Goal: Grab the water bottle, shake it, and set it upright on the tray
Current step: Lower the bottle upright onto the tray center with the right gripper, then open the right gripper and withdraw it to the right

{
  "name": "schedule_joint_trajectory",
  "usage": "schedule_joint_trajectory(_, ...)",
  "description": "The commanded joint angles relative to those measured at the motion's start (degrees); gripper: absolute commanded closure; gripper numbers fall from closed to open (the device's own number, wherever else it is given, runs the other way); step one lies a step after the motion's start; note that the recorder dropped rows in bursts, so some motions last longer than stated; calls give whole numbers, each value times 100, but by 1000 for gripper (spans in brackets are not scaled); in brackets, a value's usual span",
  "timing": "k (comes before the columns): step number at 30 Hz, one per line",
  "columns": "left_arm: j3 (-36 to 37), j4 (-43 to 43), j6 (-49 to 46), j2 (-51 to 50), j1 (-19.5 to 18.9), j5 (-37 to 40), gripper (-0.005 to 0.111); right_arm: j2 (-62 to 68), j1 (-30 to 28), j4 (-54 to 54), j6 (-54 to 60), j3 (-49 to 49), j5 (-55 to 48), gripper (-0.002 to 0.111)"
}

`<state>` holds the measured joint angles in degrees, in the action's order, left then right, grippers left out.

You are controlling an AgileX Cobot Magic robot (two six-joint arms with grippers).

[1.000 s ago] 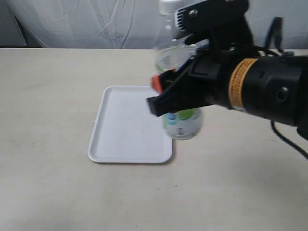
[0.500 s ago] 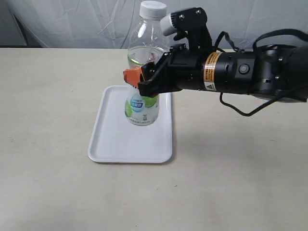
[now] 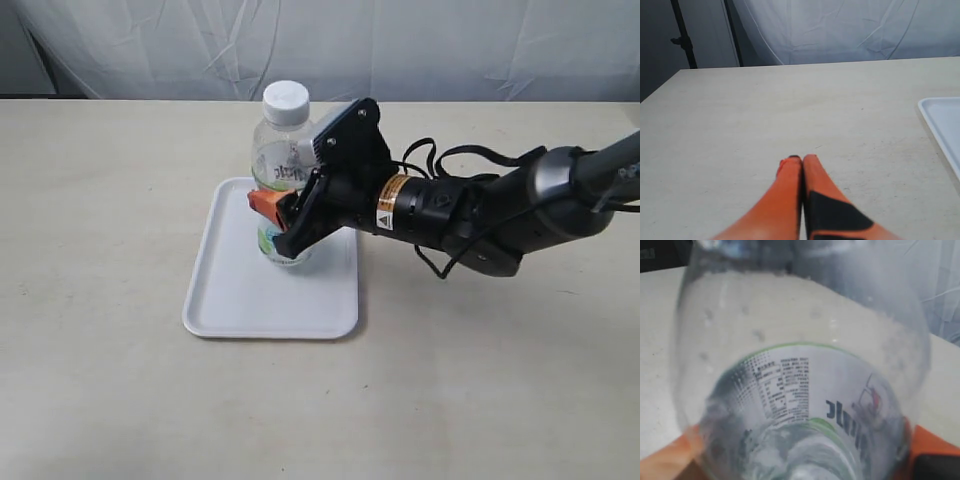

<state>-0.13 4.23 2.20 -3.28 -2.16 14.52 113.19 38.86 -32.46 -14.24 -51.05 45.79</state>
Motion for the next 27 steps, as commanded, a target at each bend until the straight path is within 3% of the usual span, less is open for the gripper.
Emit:
schedule_joint_trajectory(1, 13, -52, 38, 24, -5, -79, 107, 290, 12, 69, 83, -169, 464, 109)
schedule_joint_trajectory(10, 13, -52, 38, 24, -5, -79, 107, 364, 138, 148, 83, -169, 230, 107)
schedule_joint_trajectory(13, 13, -52, 38, 24, -5, -79, 107, 364, 210, 177, 83, -169, 66, 89)
schedule_joint_trajectory(18, 13, -52, 38, 24, -5, -79, 107, 364, 283, 263, 70, -169, 21, 35)
schedule_joint_trajectory(19, 13, -52, 38, 24, -5, -79, 107, 364, 293, 363, 71, -169, -5, 29)
schedule_joint_trajectory(21, 13, -52, 38, 24, -5, -79, 107, 364, 328, 569, 56, -169, -63, 22)
schedule_joint_trajectory(27, 13, -52, 38, 24, -5, -79, 107, 364, 354, 657, -286, -169, -196, 21)
